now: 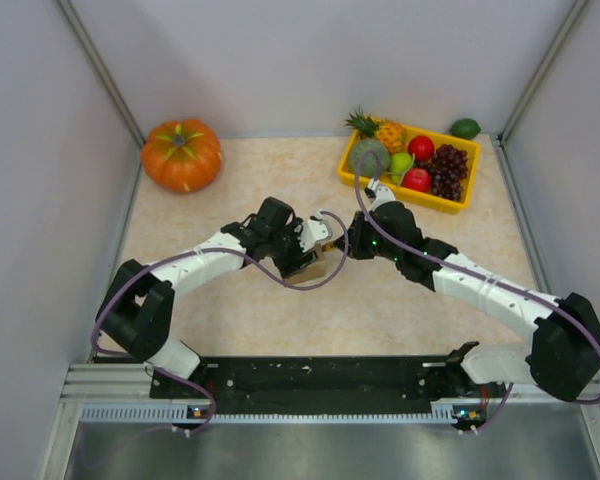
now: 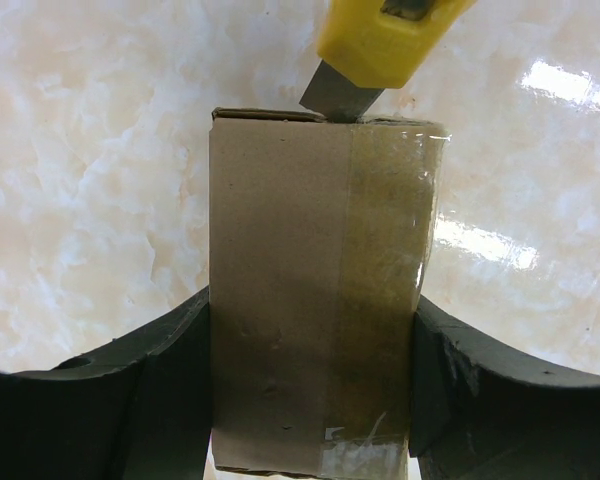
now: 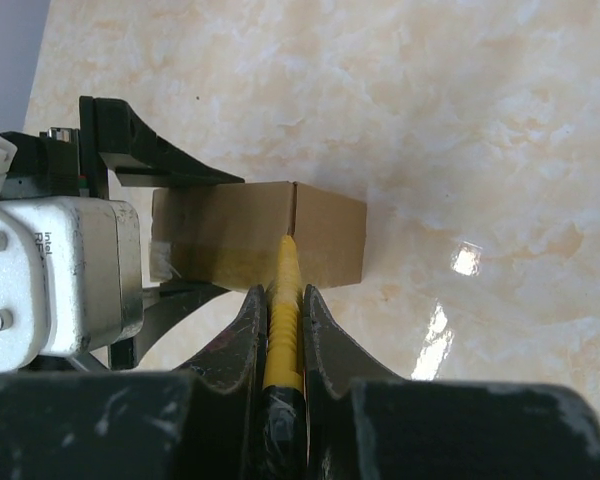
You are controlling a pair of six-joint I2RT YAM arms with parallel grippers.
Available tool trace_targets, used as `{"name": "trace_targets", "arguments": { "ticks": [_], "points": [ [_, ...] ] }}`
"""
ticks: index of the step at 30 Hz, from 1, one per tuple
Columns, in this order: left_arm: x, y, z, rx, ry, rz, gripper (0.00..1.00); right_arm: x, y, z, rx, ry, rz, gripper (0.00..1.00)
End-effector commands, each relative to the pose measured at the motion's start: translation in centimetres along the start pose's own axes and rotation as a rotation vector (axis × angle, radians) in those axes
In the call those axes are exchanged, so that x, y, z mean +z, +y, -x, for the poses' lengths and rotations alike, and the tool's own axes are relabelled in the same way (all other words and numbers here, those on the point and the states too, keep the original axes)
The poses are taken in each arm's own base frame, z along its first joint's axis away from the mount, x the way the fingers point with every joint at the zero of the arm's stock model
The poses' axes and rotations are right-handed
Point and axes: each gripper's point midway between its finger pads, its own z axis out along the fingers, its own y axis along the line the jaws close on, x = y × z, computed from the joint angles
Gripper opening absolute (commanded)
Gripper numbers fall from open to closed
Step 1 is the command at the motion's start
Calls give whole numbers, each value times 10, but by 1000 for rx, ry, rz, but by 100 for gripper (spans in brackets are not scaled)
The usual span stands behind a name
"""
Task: Unpack the express box
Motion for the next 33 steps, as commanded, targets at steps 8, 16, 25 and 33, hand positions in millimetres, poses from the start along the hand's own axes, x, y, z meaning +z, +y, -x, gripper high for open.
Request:
{"name": "trace_targets", "arguments": {
  "ticks": [8, 16, 25, 33],
  "points": [
    [14, 5, -46, -91, 180, 38, 35, -31, 9, -42, -4, 234, 48, 0],
    [13, 6, -46, -87, 183, 43, 35, -39, 11, -43, 1, 263, 60, 0],
    [11, 6, -46, -79, 176, 42, 35, -46, 16, -39, 15, 259, 72, 0],
    [11, 3, -43, -91, 167, 25, 38, -57, 12, -18, 41, 169, 33, 0]
  ]
}}
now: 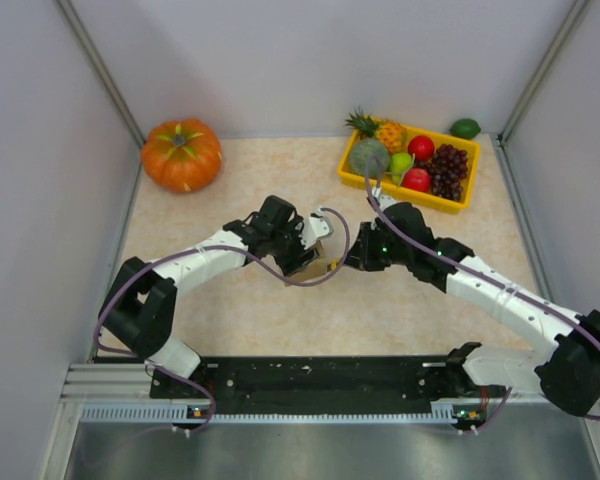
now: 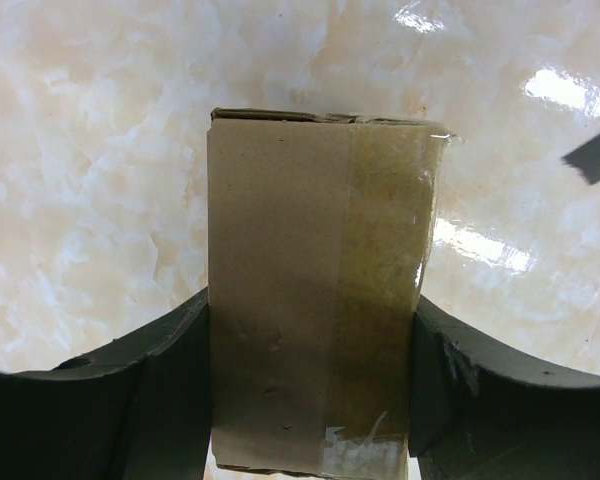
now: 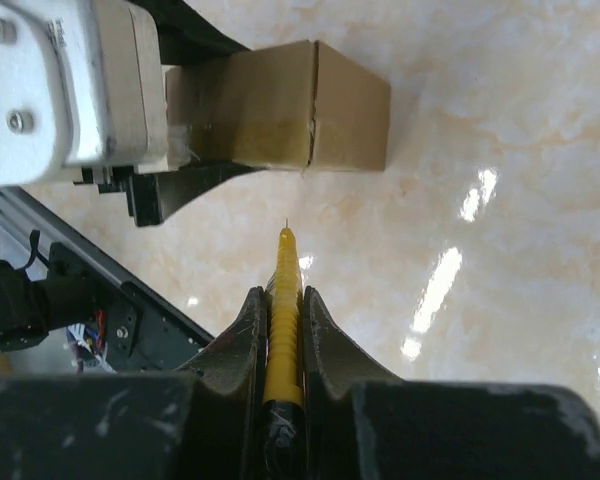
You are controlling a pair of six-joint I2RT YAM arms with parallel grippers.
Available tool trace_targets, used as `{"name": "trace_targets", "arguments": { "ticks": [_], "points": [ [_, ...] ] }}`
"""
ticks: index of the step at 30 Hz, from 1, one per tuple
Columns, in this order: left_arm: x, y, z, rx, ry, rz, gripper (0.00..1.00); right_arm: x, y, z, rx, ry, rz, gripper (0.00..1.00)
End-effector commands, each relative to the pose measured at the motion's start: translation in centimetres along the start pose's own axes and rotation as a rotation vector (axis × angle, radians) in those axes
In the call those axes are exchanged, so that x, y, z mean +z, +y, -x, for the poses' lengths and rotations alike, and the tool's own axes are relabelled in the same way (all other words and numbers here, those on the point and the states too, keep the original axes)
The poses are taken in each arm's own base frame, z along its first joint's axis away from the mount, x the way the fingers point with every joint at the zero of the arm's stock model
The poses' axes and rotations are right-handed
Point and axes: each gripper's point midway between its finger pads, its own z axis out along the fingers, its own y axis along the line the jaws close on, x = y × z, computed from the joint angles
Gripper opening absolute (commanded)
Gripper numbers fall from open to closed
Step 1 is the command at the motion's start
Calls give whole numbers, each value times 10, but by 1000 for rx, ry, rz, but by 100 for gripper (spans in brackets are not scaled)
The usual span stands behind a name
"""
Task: Unpack the express box
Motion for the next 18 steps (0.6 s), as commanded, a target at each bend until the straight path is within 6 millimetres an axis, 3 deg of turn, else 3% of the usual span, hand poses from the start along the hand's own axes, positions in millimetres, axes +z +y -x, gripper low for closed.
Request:
{"name": "trace_targets", "arguments": {
  "ticks": [1, 7, 8, 9, 10, 18],
  "points": [
    [9, 1, -43, -72, 148, 17, 39, -21, 7, 4, 20, -14, 5, 0],
    [2, -7, -13, -68, 52, -51, 55, -27, -4, 8, 18, -59, -47, 0],
    [0, -7, -8, -66, 37, -52, 68, -27, -5, 7, 18, -59, -50, 0],
    [-1, -8, -3, -67, 21, -64, 73, -26, -7, 6, 17, -56, -57, 0],
    [-5, -6, 7, -67, -5, -63, 96, -26, -9, 4, 15, -51, -62, 0],
    [-31, -4, 60, -45, -173, -74, 99, -24, -14, 3, 9, -54, -86, 0]
  ]
}}
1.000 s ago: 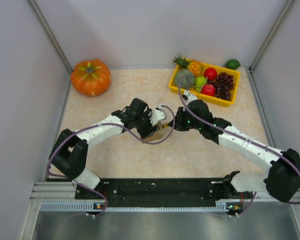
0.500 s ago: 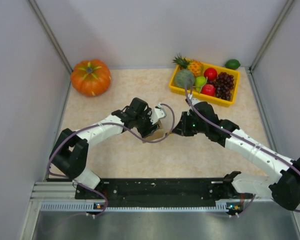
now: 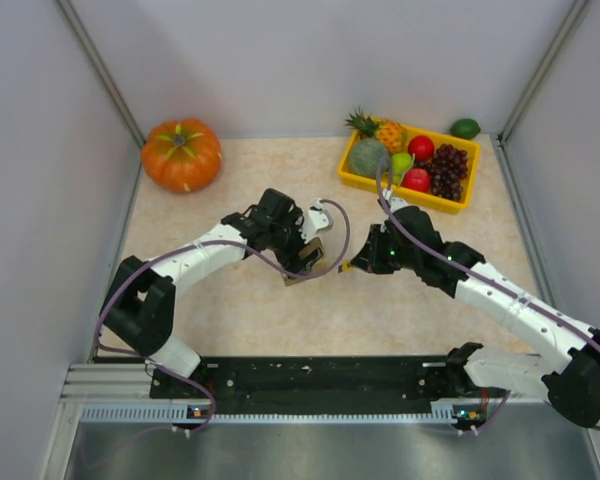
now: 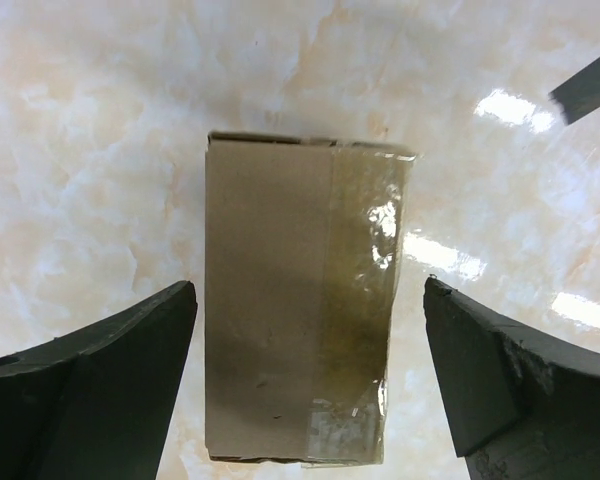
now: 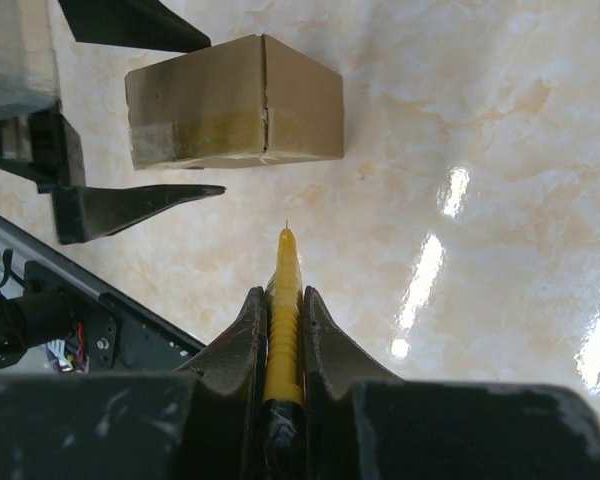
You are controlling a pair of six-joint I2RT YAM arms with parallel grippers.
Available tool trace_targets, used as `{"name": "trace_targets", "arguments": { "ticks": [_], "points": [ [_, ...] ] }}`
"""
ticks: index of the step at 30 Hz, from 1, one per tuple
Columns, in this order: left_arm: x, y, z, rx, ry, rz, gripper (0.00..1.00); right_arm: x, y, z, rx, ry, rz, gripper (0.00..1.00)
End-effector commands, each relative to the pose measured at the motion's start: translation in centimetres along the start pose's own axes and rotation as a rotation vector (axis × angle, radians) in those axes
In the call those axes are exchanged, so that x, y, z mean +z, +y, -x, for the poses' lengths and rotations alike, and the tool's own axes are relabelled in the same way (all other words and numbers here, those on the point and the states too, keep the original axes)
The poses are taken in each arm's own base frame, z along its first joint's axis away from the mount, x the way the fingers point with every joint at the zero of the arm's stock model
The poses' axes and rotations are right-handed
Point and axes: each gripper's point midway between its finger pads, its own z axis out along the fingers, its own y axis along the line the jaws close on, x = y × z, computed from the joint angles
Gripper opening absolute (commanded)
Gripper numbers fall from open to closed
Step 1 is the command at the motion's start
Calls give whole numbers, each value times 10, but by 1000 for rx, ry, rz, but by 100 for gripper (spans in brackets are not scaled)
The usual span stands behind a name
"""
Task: Unpack the express box
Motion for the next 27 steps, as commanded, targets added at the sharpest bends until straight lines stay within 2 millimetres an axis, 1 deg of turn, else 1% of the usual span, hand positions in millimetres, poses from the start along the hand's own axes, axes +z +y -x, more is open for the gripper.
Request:
{"name": "trace_targets", "arguments": {
  "ticks": [1, 3, 4, 5, 6, 7, 8, 9, 10, 11, 12, 13, 14, 15, 16, 18, 19, 20, 21, 23, 24, 25, 26, 27],
  "points": [
    [-30, -2, 55, 32, -177, -3, 99, -2, -1, 7, -10, -35, -9, 0],
    [-40, -1, 68, 43, -225, 13, 99, 0, -3, 6, -19, -30, -15, 0],
    [-50, 0, 76, 44, -256, 31, 99, 2, -4, 4, -26, -21, -17, 0],
    [-55, 3, 80, 45, -274, 53, 99, 4, -5, 4, -29, -19, -17, 0],
    [-60, 9, 89, 50, -309, 95, 99, 6, -4, 4, -39, -22, -10, 0],
    [-73, 24, 94, -7, -328, 202, 99, 7, -3, 4, -41, -25, 2, 0],
    [-81, 35, 98, -58, -352, 276, 99, 10, 2, 5, -45, -33, 30, 0],
    [-85, 42, 95, -124, -368, 324, 99, 12, 5, 6, -48, -39, 50, 0],
    [-99, 53, 103, -138, -426, 388, 99, 14, 8, 6, -50, -42, 69, 0],
    [-105, 63, 99, -170, -436, 450, 99, 19, 11, 3, -47, -27, 87, 0],
    [-106, 70, 91, -247, -441, 497, 99, 22, 16, 8, -47, -45, 112, 0],
    [-109, 80, 84, -299, -428, 560, 99, 26, 18, 7, -45, -38, 124, 0],
    [-113, 91, 72, -343, -387, 634, 99, 30, 20, 9, -38, -43, 128, 0],
    [-112, 98, 67, -396, -358, 662, 99, 37, 21, 11, -35, -45, 132, 0],
    [-112, 102, 55, -423, -313, 687, 99, 39, 23, 15, -36, -55, 131, 0],
    [-106, 107, 41, -518, -295, 706, 99, 49, 21, 20, -27, -58, 113, 0],
    [-102, 106, 35, -552, -284, 694, 99, 50, 23, 26, -28, -73, 108, 0],
    [-96, 104, 28, -581, -270, 670, 99, 54, 23, 28, -26, -76, 99, 0],
    [-91, 107, 19, -651, -259, 671, 99, 59, 20, 29, -19, -74, 84, 0],
    [-81, 107, 3, -723, -223, 653, 99, 63, 22, 36, -19, -88, 74, 0],
    [-72, 107, -7, -778, -201, 631, 99, 64, 20, 38, -15, -94, 66, 0],
    [-67, 107, -14, -803, -182, 626, 91, 68, 18, 40, -13, -98, 53, 0],
    [-62, 105, -20, -822, -151, 608, 86, 70, 20, 42, -14, -104, 52, 0],
    [-51, 100, -27, -844, -113, 561, 81, 71, 20, 45, -15, -108, 49, 0]
  ]
}}
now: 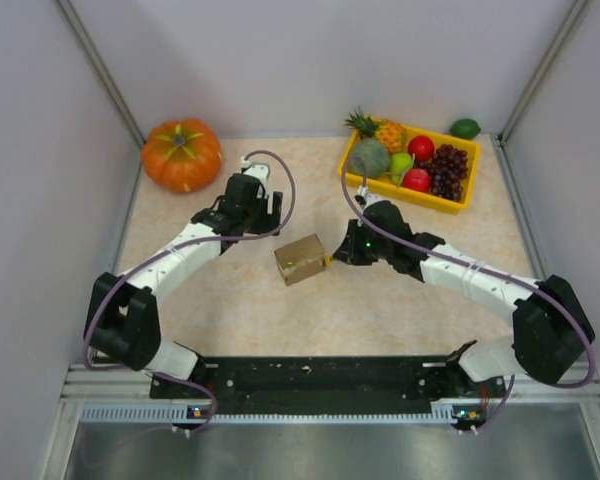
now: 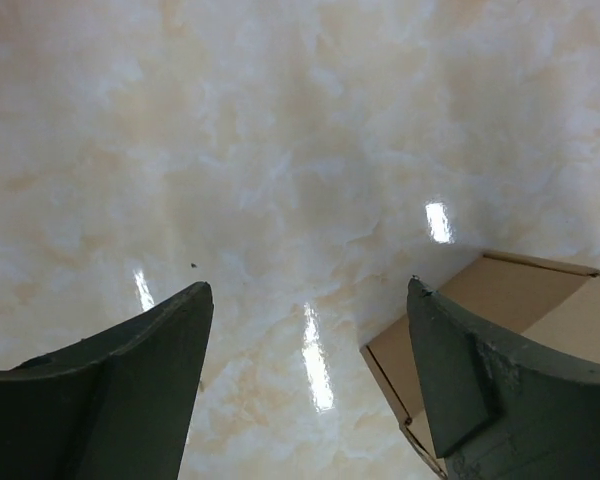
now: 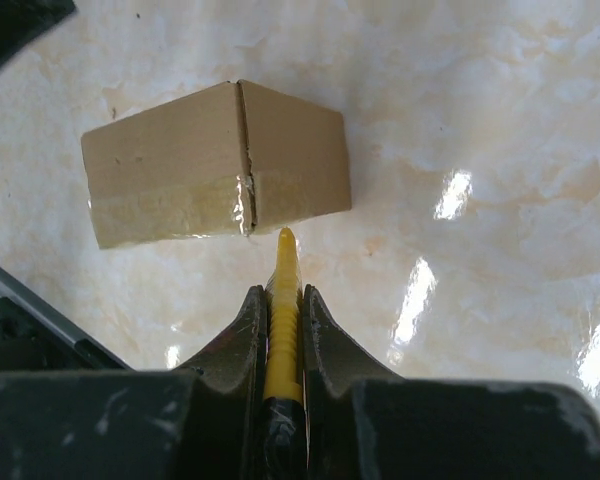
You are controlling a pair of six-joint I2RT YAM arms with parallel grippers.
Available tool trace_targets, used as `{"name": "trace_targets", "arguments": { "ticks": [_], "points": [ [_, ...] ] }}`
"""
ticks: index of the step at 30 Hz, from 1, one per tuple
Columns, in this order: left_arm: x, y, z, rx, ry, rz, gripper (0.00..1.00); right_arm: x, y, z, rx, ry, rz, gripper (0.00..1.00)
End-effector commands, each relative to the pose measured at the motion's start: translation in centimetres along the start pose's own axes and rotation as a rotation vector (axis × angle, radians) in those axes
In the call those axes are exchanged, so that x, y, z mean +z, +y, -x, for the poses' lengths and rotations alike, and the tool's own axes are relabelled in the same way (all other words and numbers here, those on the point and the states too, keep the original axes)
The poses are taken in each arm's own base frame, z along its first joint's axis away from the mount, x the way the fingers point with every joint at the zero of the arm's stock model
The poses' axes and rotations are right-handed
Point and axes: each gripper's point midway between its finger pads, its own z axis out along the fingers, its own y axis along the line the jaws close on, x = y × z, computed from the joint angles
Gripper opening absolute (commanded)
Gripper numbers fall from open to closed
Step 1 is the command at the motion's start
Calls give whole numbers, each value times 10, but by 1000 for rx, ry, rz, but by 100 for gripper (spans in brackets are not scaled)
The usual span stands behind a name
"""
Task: Unpack the express box
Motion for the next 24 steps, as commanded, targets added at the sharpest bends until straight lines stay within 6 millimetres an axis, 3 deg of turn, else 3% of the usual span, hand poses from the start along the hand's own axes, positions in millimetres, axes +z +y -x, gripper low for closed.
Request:
{"name": "trace_targets", "arguments": {
  "ticks": [1, 2, 8, 14, 17, 21, 24],
  "points": [
    [16, -3, -43, -140, 182, -28, 78, 1, 25, 50, -4, -141, 40, 0],
    [18, -5, -47, -144, 207, -37, 69, 4, 24, 52, -9, -143, 35, 0],
    [13, -33, -74, -165, 289, -209, 55, 20, 33, 66, -54, -145, 49, 0],
    [-6, -59, -93, -198, 297, -386, 55, 34, 60, 78, -165, -118, 160, 0],
    [-11, -53, -106, -233, 300, -356, 58, 40, 69, 84, -186, -107, 184, 0],
    [-20, -23, -84, -254, 212, -213, 58, 29, 57, 96, -188, -156, 98, 0],
    [-31, 0, -46, -228, 88, -112, 58, 5, 52, 107, -199, -212, 44, 0]
  ]
}}
